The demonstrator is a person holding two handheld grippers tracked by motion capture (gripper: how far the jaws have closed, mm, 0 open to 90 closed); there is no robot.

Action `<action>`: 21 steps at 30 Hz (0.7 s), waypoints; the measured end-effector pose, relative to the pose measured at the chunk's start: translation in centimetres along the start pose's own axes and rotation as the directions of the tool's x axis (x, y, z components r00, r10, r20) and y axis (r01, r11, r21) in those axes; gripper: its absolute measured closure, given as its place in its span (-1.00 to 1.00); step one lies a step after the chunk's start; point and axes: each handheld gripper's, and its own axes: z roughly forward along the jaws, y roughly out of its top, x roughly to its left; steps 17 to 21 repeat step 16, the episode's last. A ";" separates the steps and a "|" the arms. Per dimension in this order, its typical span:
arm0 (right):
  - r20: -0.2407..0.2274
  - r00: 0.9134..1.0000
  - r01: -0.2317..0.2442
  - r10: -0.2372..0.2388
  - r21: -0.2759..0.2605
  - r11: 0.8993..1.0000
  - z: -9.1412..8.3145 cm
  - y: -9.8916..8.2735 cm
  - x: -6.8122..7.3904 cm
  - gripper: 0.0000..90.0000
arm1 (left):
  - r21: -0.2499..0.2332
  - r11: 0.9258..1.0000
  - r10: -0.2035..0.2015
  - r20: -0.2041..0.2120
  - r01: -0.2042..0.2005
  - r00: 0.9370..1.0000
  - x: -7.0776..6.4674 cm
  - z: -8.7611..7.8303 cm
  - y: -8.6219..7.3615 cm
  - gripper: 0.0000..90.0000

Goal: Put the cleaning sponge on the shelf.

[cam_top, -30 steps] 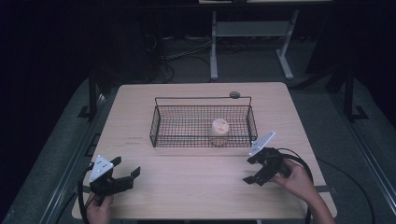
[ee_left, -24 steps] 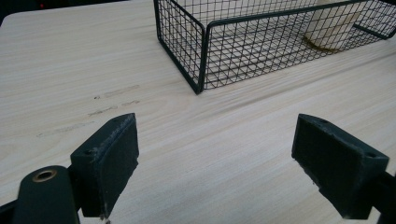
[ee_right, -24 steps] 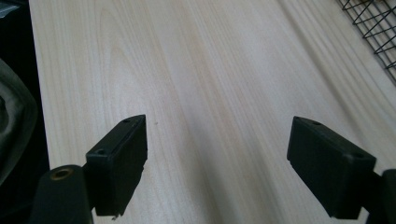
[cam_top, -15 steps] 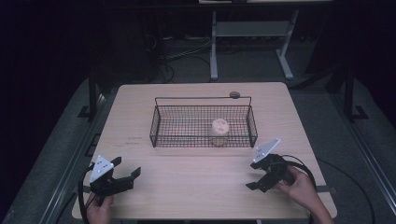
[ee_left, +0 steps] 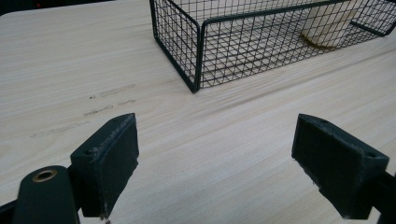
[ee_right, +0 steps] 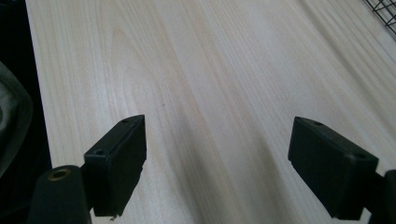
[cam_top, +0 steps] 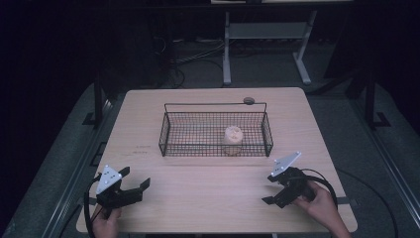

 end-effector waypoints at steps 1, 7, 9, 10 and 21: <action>0.005 1.000 0.004 -0.004 0.004 1.000 0.0 -0.1 0.1 -0.58 | 0.000 1.000 0.000 0.000 0.000 1.000 0.0 0.0 0.0 -0.69; 0.019 1.000 -0.005 0.005 -0.014 1.000 -0.1 -0.7 0.6 -0.58 | 0.000 1.000 0.000 0.001 0.000 1.000 0.0 0.0 0.0 -0.69; 0.021 1.000 -0.013 0.013 -0.025 1.000 -0.2 -0.9 0.6 -0.58 | 0.000 1.000 0.001 0.002 -0.001 1.000 -0.1 0.0 0.0 -0.69; 0.021 1.000 -0.022 0.022 -0.034 0.999 -0.3 -1.1 0.6 -0.58 | 0.000 1.000 0.001 0.001 -0.001 1.000 -0.1 0.0 0.0 -0.69; 0.041 0.999 -0.028 0.030 -0.047 0.999 -0.6 -1.5 0.8 -0.58 | -0.002 1.000 0.002 0.000 -0.002 1.000 -0.1 -0.1 0.0 -0.69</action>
